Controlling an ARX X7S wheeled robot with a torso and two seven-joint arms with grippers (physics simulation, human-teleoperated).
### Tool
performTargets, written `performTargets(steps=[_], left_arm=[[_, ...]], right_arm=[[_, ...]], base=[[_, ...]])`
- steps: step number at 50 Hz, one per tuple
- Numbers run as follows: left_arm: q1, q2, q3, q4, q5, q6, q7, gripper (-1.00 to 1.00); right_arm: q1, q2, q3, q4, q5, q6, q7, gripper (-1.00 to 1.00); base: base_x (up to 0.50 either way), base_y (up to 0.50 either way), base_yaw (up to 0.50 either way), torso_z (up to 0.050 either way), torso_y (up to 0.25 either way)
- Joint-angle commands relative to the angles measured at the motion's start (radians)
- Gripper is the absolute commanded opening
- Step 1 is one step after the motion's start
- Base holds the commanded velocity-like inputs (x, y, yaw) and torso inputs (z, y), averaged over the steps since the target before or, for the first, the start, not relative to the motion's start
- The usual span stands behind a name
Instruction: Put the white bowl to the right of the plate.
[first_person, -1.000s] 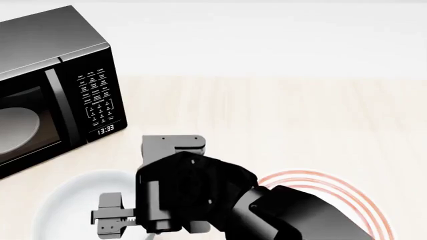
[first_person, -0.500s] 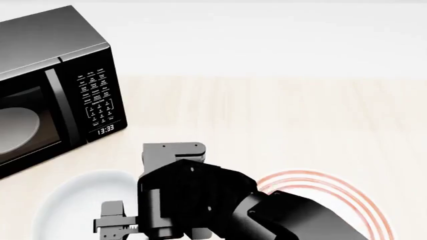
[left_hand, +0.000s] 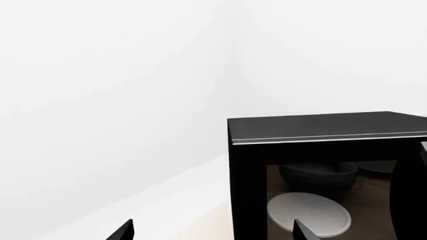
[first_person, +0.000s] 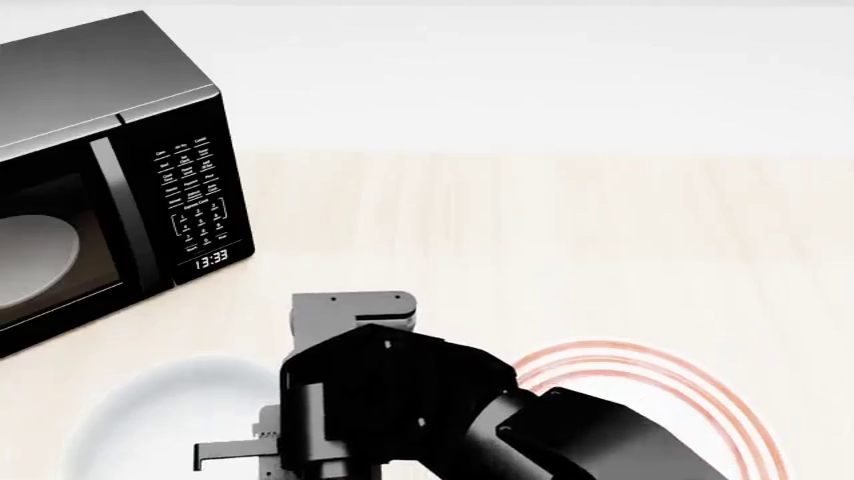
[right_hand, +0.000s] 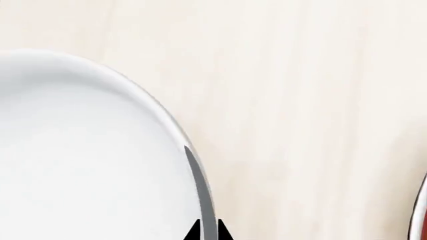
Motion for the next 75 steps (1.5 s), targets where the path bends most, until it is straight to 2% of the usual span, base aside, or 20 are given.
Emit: performTargets(steps=[1, 6, 17, 35, 53, 75], left_arm=[[0.004, -0.003, 0.001, 0.004, -0.004, 0.002, -0.003, 1.0], [0.003, -0.005, 0.002, 0.004, -0.006, -0.002, -0.005, 1.0], [0.001, -0.008, 0.002, 0.001, -0.01, -0.004, -0.009, 1.0], [-0.003, -0.012, 0.012, -0.008, -0.008, -0.001, -0.016, 1.0], [-0.013, -0.017, 0.024, -0.017, -0.005, -0.007, -0.026, 1.0], [-0.021, -0.023, 0.05, -0.025, 0.01, -0.013, -0.038, 1.0]], right_arm=[[0.001, 0.0, -0.002, -0.012, -0.006, 0.0, 0.01, -1.0], [0.025, 0.002, 0.004, -0.029, 0.005, 0.001, 0.031, -1.0], [0.076, 0.154, 0.083, -0.299, 0.067, -0.062, 0.216, -1.0], [0.116, 0.288, 0.146, -0.447, 0.127, -0.076, 0.286, -1.0], [0.225, 0.39, 0.18, -0.329, 0.156, -0.027, 0.274, -1.0], [0.253, 0.545, 0.2, -0.245, 0.159, -0.013, 0.249, -1.0]], base=[[0.0, 0.0, 0.0, 0.0, 0.0], [0.0, 0.0, 0.0, 0.0, 0.0], [0.0, 0.0, 0.0, 0.0, 0.0], [0.0, 0.0, 0.0, 0.0, 0.001], [0.0, 0.0, 0.0, 0.0, 0.0], [0.0, 0.0, 0.0, 0.0, 0.0]])
